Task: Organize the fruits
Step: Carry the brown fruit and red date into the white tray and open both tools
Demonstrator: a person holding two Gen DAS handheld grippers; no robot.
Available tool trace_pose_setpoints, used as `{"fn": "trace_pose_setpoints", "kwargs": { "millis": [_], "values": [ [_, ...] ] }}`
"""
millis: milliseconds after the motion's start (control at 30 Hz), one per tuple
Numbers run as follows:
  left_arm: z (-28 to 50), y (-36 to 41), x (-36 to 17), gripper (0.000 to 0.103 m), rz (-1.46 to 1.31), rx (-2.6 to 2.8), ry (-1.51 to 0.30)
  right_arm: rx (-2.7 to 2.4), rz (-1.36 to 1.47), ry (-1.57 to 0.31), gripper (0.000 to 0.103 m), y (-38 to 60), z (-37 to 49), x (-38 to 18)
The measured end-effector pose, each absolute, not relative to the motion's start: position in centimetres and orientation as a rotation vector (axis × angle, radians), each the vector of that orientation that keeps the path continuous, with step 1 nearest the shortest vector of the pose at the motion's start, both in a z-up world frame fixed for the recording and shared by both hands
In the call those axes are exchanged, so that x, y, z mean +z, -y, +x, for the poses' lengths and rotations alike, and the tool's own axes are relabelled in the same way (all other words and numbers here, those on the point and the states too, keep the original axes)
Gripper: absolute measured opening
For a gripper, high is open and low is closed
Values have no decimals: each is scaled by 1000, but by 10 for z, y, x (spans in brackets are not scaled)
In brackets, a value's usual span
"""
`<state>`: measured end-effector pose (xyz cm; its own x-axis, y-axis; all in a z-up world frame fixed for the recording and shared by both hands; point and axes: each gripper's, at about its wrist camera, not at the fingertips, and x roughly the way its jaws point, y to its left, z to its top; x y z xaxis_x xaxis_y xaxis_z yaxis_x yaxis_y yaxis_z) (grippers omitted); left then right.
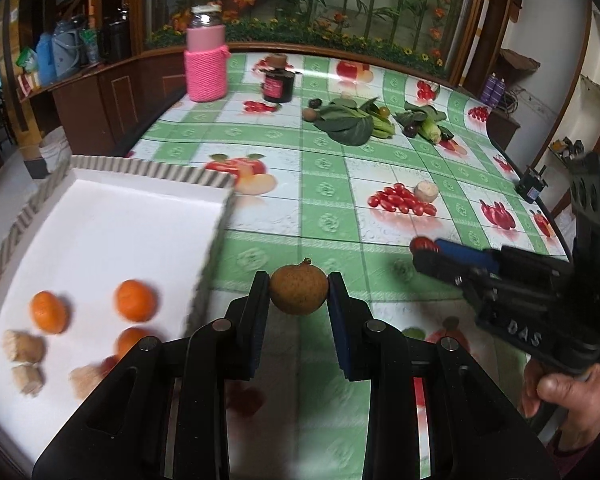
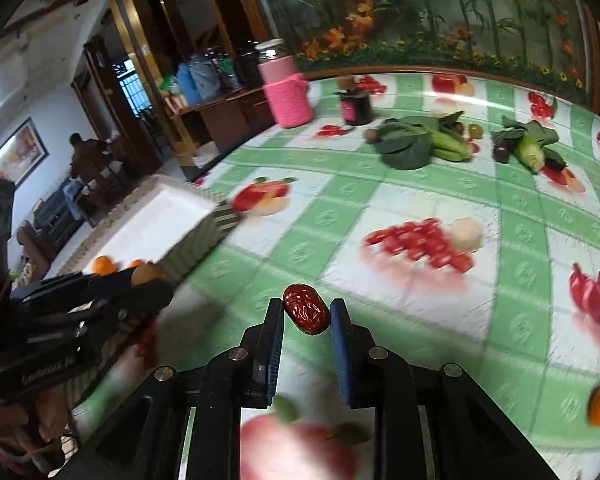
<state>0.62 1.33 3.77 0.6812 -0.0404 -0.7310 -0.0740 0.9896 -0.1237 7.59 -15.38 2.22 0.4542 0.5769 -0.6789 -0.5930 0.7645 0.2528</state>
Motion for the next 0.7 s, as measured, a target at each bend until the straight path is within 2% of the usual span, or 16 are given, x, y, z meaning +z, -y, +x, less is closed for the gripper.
{"fn": "trace_pose_setpoints", "kwargs": {
  "millis": [267, 700],
  "values": [
    [-40, -51, 52, 28, -151, 82, -774, 803, -34, -790, 23, 116, 35, 38],
    [-93, -121, 39, 28, -224, 222, -790, 918, -118, -777, 23, 45, -6, 46]
  ]
}}
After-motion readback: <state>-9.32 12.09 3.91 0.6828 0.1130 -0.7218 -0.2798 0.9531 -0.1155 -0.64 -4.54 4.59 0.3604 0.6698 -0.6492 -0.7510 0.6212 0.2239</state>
